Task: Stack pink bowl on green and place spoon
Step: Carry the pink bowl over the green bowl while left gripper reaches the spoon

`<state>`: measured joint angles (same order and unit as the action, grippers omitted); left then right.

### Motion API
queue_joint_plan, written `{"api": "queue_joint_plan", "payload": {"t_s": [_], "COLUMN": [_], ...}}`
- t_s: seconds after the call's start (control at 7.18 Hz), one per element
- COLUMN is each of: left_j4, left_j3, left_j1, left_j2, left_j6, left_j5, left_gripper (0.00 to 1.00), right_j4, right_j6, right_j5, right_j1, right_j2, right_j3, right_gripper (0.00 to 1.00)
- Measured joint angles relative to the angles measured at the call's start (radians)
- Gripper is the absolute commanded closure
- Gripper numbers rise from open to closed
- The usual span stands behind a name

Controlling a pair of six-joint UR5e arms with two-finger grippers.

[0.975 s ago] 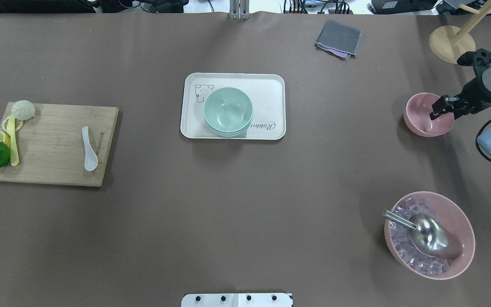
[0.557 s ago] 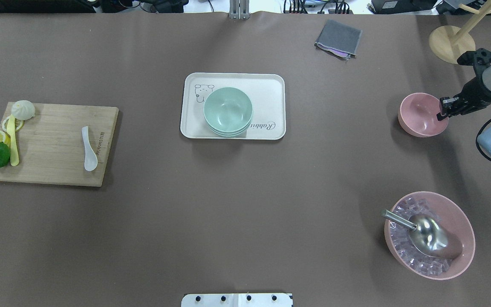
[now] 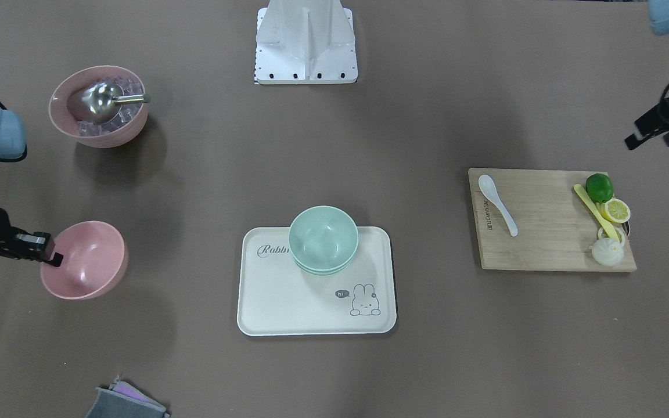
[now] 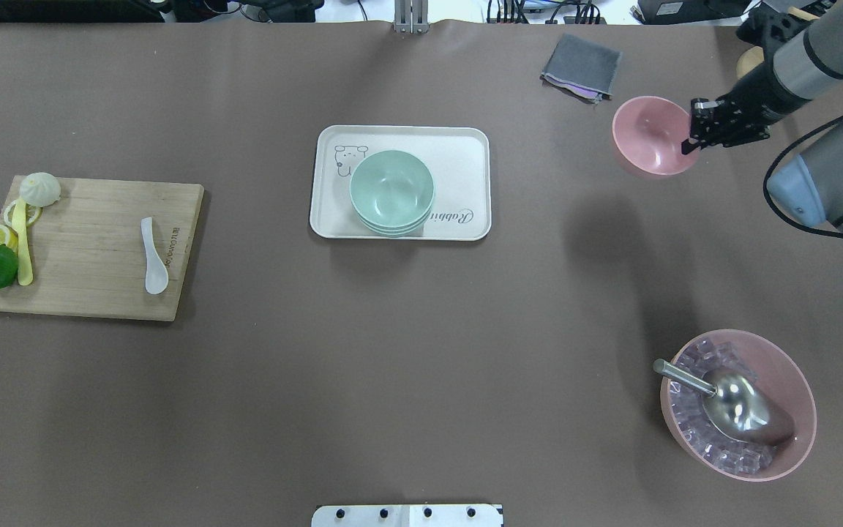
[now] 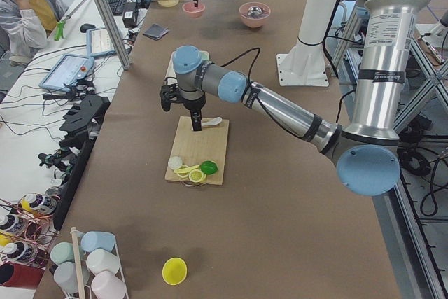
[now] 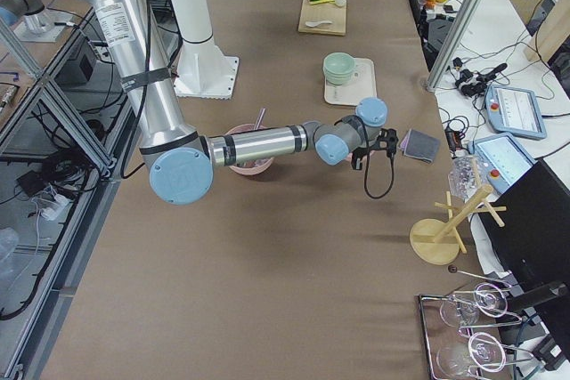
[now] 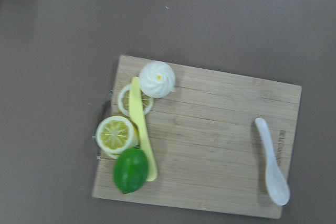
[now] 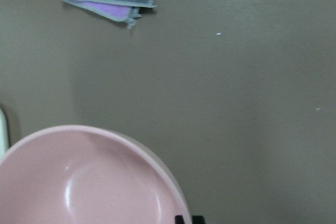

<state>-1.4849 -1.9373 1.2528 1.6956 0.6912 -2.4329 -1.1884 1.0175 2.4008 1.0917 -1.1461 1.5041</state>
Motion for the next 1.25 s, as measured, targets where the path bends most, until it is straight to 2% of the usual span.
{"api": "queue_joint_plan", "payload": {"t_s": [0.14, 0.42, 0.7, 0.84, 0.97, 1.11, 1.25], "left_j4": [-0.029, -0.117, -0.258, -0.302, -0.324, -0.334, -0.337], "left_j3": [0.050, 0.205, 0.347, 0.387, 0.406, 0.414, 0.417], "left_j1": [-0.070, -0.185, -0.287, -0.316, -0.333, -0.344, -0.350], "left_j2": [0.048, 0.148, 0.198, 0.204, 0.206, 0.207, 0.208], "left_j6": [0.088, 0.205, 0.330, 0.358, 0.370, 0.376, 0.379], "left_j5": [0.020, 0.113, 0.186, 0.200, 0.206, 0.208, 0.209], "left_gripper": [0.20, 0.32, 0.41, 0.41, 0.50, 0.79, 0.93], "right_j4": [-0.030, -0.047, -0.053, -0.059, -0.063, -0.064, -0.065], "right_j6": [0.149, 0.354, 0.459, 0.485, 0.496, 0.500, 0.501], "right_j5": [-0.007, -0.069, -0.195, -0.234, -0.263, -0.290, -0.306], "right_j1": [-0.050, -0.158, -0.280, -0.320, -0.346, -0.368, -0.381], "right_j2": [0.076, 0.189, 0.271, 0.301, 0.318, 0.330, 0.341], "right_j3": [0.042, 0.075, 0.064, 0.049, 0.036, 0.019, 0.005], "right_gripper": [1.00, 1.00, 1.00, 1.00, 1.00, 1.00, 1.00]}}
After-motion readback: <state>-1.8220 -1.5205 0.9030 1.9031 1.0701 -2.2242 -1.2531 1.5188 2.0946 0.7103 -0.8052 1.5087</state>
